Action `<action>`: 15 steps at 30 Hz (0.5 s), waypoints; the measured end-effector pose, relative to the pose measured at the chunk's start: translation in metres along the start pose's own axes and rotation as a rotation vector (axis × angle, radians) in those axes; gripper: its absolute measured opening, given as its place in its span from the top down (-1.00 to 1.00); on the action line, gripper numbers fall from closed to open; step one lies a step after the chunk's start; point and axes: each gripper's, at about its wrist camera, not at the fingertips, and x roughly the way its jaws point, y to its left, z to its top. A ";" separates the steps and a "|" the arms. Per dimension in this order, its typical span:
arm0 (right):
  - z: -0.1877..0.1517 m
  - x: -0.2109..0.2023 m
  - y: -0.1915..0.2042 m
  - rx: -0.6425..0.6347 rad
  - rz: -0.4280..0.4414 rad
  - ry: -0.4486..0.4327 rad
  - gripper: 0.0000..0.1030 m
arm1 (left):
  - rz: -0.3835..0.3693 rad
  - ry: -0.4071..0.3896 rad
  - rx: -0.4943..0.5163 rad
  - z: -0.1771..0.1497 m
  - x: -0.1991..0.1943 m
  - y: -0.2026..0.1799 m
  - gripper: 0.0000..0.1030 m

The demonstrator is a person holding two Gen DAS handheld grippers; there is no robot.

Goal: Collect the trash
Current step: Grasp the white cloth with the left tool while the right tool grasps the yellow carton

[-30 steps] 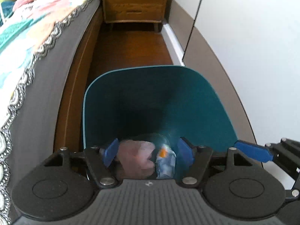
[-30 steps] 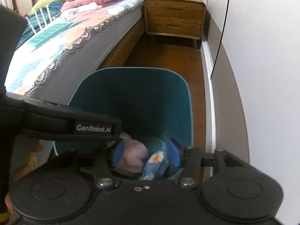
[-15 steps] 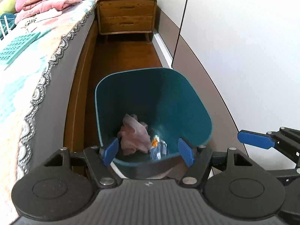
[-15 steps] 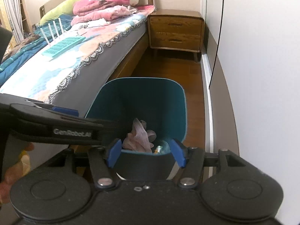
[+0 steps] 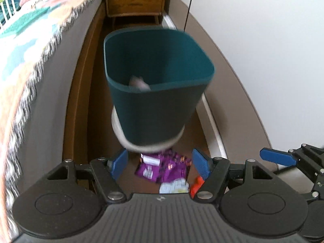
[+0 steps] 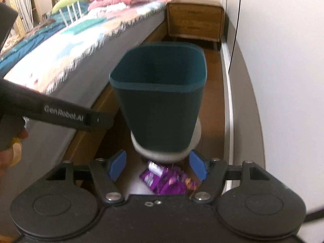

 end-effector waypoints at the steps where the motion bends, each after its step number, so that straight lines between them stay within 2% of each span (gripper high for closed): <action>1: -0.010 0.003 0.000 0.003 0.008 0.022 -0.43 | -0.001 0.013 0.001 -0.010 0.004 -0.001 -0.37; 3: -0.031 0.011 0.000 0.013 0.030 0.067 -0.49 | 0.001 0.047 -0.002 -0.028 0.015 -0.003 -0.56; 8: -0.085 0.036 0.003 0.003 0.061 0.164 -0.62 | 0.003 0.139 -0.030 -0.071 0.052 -0.006 -0.57; 15: -0.168 0.091 0.015 -0.129 0.045 0.293 -0.63 | 0.005 0.303 -0.144 -0.132 0.132 0.003 -0.57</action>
